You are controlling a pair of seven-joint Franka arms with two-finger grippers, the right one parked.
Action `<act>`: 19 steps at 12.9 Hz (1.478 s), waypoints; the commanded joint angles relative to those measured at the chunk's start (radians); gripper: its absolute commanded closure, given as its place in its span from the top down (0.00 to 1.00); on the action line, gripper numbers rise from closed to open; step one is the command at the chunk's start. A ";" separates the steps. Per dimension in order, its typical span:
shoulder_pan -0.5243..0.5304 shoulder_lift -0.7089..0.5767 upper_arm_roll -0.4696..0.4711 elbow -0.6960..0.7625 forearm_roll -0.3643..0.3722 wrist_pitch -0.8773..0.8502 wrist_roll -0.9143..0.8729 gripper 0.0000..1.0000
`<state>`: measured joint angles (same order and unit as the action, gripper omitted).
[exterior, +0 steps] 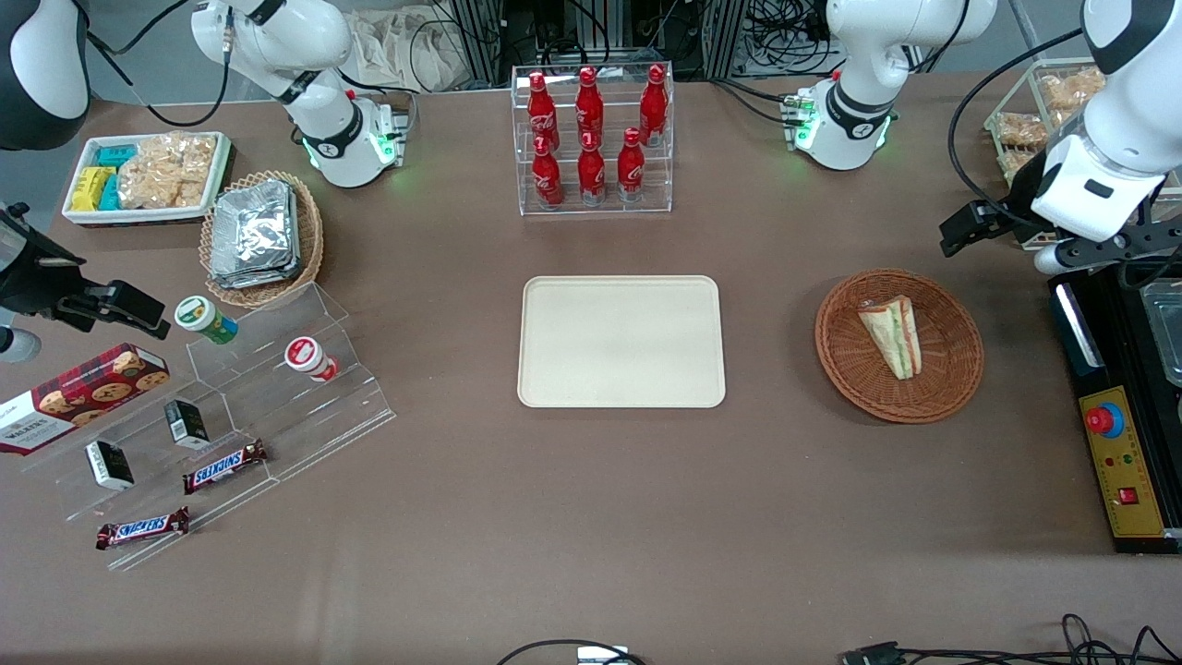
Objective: Place sandwich from basket to tray
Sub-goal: 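Move the left gripper over the wrapped sandwich in the wicker basket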
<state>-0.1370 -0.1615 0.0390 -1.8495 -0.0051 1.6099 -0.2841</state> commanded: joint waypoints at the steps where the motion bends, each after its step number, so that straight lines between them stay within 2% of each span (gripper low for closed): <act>1: -0.003 0.007 0.001 0.027 -0.016 -0.031 -0.009 1.00; 5: -0.001 0.008 0.002 0.024 -0.015 -0.058 -0.003 1.00; 8: 0.001 0.003 0.022 -0.051 -0.013 -0.015 -0.003 1.00; 10: 0.002 -0.016 0.031 -0.190 -0.007 0.106 -0.021 1.00; 12: 0.002 -0.024 0.035 -0.339 -0.007 0.242 -0.134 1.00; 16: 0.028 0.006 0.041 -0.584 0.002 0.580 -0.155 1.00; 19: 0.060 0.126 0.041 -0.668 0.007 0.802 -0.152 1.00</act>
<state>-0.0982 -0.0967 0.0824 -2.4869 -0.0047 2.3128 -0.4225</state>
